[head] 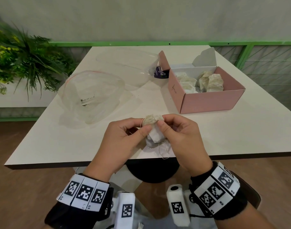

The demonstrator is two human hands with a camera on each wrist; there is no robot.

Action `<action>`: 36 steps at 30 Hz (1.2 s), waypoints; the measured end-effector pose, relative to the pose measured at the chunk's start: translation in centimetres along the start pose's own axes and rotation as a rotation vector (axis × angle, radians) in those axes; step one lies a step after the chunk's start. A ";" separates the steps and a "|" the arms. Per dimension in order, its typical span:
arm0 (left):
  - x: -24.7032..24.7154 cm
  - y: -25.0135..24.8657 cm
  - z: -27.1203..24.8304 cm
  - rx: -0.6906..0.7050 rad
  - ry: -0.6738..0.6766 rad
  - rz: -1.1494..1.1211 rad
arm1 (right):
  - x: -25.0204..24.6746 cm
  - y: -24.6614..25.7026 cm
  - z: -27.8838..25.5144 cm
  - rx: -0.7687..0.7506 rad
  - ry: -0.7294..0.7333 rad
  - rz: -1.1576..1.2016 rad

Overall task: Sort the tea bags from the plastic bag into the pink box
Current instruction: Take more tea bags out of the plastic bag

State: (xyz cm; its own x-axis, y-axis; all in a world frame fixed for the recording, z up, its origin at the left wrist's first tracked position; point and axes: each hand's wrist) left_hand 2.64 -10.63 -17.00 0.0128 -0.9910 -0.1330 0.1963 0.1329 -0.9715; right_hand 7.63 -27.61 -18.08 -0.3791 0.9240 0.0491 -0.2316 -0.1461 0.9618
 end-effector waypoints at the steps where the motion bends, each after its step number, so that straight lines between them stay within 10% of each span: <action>1: 0.0 0.0 0.0 -0.004 0.000 -0.005 | 0.0 0.1 0.0 0.000 -0.006 0.004; 23: -0.1 0.3 0.2 -0.039 -0.076 0.009 | -0.5 0.4 0.3 0.055 -0.022 0.334; 30: -0.1 -0.1 0.1 -0.034 -0.085 -0.047 | -0.3 0.5 -0.2 0.020 0.112 0.086; 36: 0.0 0.0 0.4 -0.064 -0.141 -0.016 | -0.9 1.5 0.0 0.173 0.151 0.445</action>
State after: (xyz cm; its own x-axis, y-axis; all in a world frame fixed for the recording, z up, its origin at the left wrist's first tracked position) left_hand 3.00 -10.68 -16.93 0.1481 -0.9846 -0.0926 0.1348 0.1128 -0.9844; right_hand 7.64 -28.64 -16.63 -0.5356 0.7221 0.4379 0.1296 -0.4421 0.8876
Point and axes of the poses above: each hand's wrist, its own z-axis towards the middle knuckle, its own x-axis out of the palm, y = z × x, and after that the axes turned 9 degrees about y, right-handed
